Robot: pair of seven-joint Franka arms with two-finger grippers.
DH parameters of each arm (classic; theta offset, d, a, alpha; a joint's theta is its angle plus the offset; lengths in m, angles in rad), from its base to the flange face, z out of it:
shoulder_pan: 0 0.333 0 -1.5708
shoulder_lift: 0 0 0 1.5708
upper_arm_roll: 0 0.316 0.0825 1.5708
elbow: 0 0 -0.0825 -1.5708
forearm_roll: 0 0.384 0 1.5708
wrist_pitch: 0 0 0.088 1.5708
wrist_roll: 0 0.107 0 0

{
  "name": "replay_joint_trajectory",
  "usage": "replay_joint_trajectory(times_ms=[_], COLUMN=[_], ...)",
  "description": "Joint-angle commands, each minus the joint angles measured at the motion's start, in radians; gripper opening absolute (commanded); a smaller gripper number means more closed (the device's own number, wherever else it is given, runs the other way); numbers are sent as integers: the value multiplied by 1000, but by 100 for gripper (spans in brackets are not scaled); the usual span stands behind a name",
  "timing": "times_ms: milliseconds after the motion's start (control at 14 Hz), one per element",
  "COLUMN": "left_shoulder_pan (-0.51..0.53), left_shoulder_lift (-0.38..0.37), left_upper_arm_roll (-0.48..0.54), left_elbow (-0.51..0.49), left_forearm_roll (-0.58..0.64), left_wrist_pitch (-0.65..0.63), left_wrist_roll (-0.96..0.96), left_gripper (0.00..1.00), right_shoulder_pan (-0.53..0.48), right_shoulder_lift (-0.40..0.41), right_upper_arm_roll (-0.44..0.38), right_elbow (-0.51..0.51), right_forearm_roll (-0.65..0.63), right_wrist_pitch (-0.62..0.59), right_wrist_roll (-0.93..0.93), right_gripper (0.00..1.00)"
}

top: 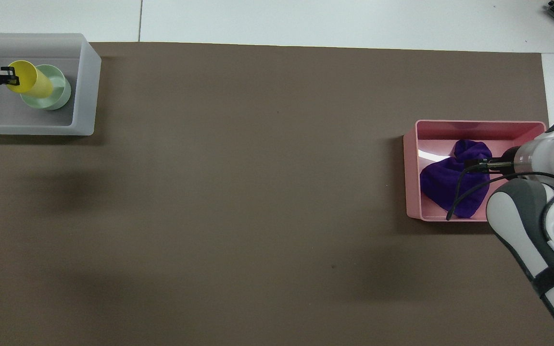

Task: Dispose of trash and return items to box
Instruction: 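Open both grippers and draw them back from the bin and tray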

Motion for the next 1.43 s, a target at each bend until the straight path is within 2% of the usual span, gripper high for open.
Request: replay_joint_trajectory(times_ms=[0, 143, 214, 286, 357, 429, 500, 571, 714, 857, 1071, 1357], left_shoulder_pan=[11, 11, 11, 11, 11, 12, 12, 11, 9, -4, -43, -102], left_shoulder_lift=[-12, -25, -29, -29, -32, -34, -34, -37, -66, -144, -337, -586], left_upper_arm_roll=[-11, -10, -10, -10, -10, -13, -13, -8, -7, -5, -7, -8], left_elbow=[-34, -64, -77, -79, -73, -71, -70, -70, -73, -123, -322, -574], left_forearm_roll=[-17, -17, -19, -17, -16, -13, -10, -8, -13, -17, -19, -19], left_wrist_pitch=[0, 5, 17, 17, 3, -4, -11, 0, 0, -21, -21, -27], left_wrist_roll=[21, 25, 23, 23, 23, 25, 28, 52, 112, 111, 98, 20], left_gripper=[0, 0, 5, 34, 54, 66, 92, 100, 100, 100, 100, 100], right_shoulder_pan=[5, 48, 68, 92, 120, 129, 134, 132, 132, 128, 114, 102], right_shoulder_lift=[-35, -49, -57, -61, -70, -74, -74, -72, -74, -77, -78, -80], right_upper_arm_roll=[29, 34, 34, 34, 34, 37, 40, 43, 43, 41, 31, 31], right_elbow=[55, 66, 66, 69, 86, 120, 166, 221, 308, 384, 476, 540], right_forearm_roll=[9, 0, -5, -5, -5, -5, 7, 11, 11, 11, 15, 15], right_wrist_pitch=[-99, -142, -153, -174, -207, -254, -317, -383, -489, -576, -681, -754], right_wrist_roll=[55, 128, 168, 202, 240, 258, 258, 256, 252, 235, 155, 146], right_gripper=[100, 100, 100, 100, 100, 100, 100, 100, 100, 100, 100, 100])
